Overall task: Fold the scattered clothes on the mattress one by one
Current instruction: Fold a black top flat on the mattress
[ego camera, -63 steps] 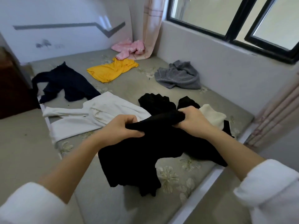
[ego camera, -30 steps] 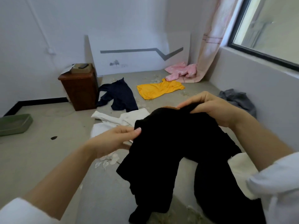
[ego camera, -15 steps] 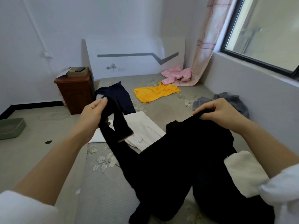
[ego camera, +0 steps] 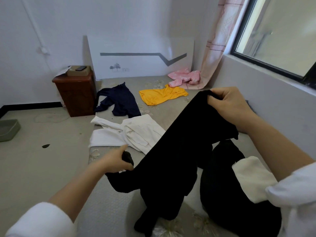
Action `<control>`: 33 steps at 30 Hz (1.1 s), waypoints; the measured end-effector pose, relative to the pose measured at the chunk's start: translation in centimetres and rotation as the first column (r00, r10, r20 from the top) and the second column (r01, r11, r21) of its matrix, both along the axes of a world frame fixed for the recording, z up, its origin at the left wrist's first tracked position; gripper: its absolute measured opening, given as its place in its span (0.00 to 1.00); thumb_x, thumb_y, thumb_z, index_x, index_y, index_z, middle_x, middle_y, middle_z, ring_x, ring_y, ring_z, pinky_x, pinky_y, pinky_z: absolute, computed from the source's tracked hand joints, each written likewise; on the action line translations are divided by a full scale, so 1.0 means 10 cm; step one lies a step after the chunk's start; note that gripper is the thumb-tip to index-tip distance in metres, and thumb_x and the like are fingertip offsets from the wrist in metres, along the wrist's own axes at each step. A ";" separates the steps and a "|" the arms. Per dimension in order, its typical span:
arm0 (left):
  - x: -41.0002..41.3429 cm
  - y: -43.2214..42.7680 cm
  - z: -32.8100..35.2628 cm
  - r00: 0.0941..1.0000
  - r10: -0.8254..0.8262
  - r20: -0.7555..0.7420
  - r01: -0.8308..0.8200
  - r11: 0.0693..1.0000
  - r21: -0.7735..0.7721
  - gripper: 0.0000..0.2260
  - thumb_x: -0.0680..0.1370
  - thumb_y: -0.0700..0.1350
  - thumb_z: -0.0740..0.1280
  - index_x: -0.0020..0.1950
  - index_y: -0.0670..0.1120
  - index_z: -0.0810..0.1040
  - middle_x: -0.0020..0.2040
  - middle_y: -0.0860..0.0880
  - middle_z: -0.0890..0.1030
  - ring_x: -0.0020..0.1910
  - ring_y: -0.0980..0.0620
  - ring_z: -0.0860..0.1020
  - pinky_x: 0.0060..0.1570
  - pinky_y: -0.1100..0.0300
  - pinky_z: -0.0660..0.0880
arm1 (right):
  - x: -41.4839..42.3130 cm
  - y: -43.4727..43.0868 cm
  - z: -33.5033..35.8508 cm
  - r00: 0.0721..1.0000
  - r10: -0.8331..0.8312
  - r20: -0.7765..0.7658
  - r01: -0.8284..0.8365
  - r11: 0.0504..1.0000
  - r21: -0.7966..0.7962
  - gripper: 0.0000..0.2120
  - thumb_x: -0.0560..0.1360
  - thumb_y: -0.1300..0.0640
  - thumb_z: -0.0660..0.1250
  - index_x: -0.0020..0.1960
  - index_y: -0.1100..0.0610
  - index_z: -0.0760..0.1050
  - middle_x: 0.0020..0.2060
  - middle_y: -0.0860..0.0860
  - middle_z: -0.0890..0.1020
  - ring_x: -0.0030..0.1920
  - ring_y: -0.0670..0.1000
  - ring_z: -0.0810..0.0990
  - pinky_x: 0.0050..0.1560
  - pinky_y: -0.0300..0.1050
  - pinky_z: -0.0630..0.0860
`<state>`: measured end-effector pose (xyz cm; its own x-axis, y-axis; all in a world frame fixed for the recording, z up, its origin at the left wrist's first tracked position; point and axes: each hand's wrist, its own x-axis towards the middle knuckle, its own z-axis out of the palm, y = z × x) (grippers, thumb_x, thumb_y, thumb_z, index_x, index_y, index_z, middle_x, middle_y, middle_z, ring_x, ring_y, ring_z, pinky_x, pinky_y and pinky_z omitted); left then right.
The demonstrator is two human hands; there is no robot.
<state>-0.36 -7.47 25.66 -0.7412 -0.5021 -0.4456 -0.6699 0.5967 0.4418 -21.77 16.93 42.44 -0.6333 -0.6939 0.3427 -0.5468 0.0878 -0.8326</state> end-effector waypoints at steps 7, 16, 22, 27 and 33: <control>0.17 0.33 -0.67 0.891 -0.111 0.441 0.277 0.901 -0.334 0.18 0.76 0.49 0.66 0.64 0.44 0.74 0.63 0.45 0.76 0.62 0.45 0.75 0.60 0.51 0.74 | -0.13 -0.10 0.22 0.884 -0.180 0.432 0.348 0.871 -0.347 0.12 0.81 0.60 0.58 0.41 0.52 0.73 0.23 0.41 0.77 0.26 0.39 0.75 0.27 0.33 0.71; -0.02 0.01 0.55 0.876 0.340 -0.342 -0.133 0.853 0.505 0.14 0.82 0.53 0.58 0.55 0.46 0.78 0.52 0.45 0.81 0.50 0.48 0.79 0.51 0.53 0.75 | -0.28 -0.01 -0.72 0.938 -0.224 0.264 0.106 0.912 0.396 0.08 0.75 0.62 0.69 0.53 0.57 0.77 0.48 0.56 0.80 0.50 0.53 0.77 0.42 0.41 0.73; -0.50 0.51 1.16 0.708 0.425 -0.565 0.160 0.682 0.714 0.14 0.82 0.48 0.58 0.62 0.43 0.76 0.54 0.48 0.82 0.52 0.48 0.81 0.50 0.54 0.80 | 0.24 -0.33 -1.43 0.878 0.069 0.473 -0.352 0.762 0.543 0.38 0.65 0.44 0.77 0.70 0.49 0.67 0.62 0.50 0.75 0.61 0.47 0.75 0.59 0.42 0.75; -0.77 0.65 1.17 0.623 0.455 -0.637 0.159 0.724 0.672 0.10 0.82 0.46 0.60 0.58 0.42 0.75 0.51 0.49 0.80 0.51 0.53 0.80 0.54 0.59 0.78 | 0.49 -0.60 -1.62 0.835 -0.090 0.542 -0.141 0.919 0.369 0.12 0.80 0.54 0.61 0.63 0.54 0.73 0.44 0.55 0.80 0.39 0.54 0.81 0.42 0.47 0.76; -0.44 0.54 0.51 0.837 0.368 -0.406 0.007 0.733 0.680 0.22 0.80 0.58 0.59 0.71 0.51 0.66 0.66 0.52 0.70 0.68 0.50 0.67 0.68 0.52 0.64 | 0.38 -0.43 -0.96 0.751 0.032 0.660 -0.052 0.999 0.011 0.09 0.81 0.60 0.58 0.49 0.55 0.77 0.34 0.51 0.84 0.32 0.50 0.83 0.37 0.41 0.81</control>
